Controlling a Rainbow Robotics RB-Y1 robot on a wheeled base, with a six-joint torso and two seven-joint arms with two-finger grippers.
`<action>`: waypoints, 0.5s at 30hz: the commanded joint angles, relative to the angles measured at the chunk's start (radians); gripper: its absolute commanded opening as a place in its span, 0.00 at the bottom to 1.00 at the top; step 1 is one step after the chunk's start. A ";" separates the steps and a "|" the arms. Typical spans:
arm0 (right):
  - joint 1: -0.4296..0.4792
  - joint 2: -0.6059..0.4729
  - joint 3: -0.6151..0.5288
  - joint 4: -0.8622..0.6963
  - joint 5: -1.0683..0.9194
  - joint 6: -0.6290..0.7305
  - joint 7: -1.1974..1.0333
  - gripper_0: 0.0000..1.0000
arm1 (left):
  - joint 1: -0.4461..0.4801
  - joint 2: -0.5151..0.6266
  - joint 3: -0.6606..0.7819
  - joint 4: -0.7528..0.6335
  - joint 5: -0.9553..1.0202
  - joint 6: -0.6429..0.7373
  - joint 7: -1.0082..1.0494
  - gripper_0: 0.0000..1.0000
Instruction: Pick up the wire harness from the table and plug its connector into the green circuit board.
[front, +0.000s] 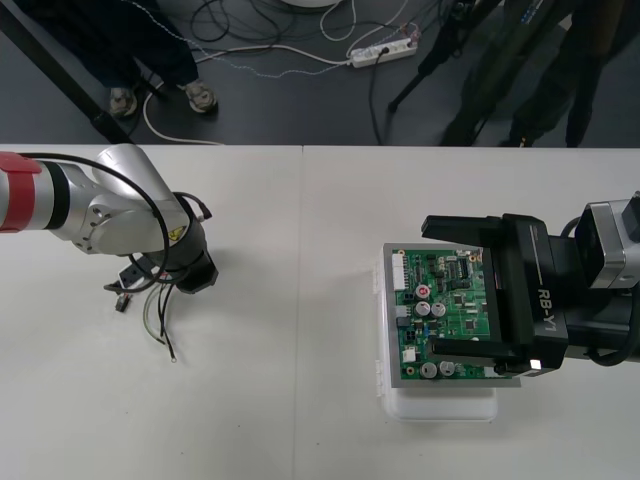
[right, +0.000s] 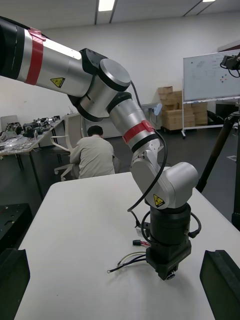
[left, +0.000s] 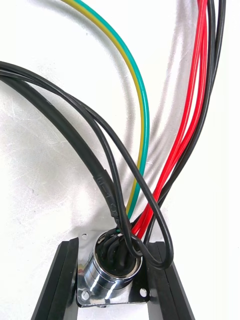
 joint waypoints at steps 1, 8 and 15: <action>0.009 0.003 0.011 -0.010 -0.014 0.009 -0.024 1.00 | 0.000 -0.022 -0.014 0.011 -0.011 0.034 -0.103 0.00; 0.009 0.003 0.011 -0.010 -0.019 0.009 -0.019 1.00 | -0.002 -0.021 -0.008 0.026 0.003 0.034 -0.100 0.00; 0.009 0.003 0.011 -0.011 -0.019 0.009 -0.024 1.00 | -0.002 0.012 0.032 0.029 0.078 0.024 -0.100 0.00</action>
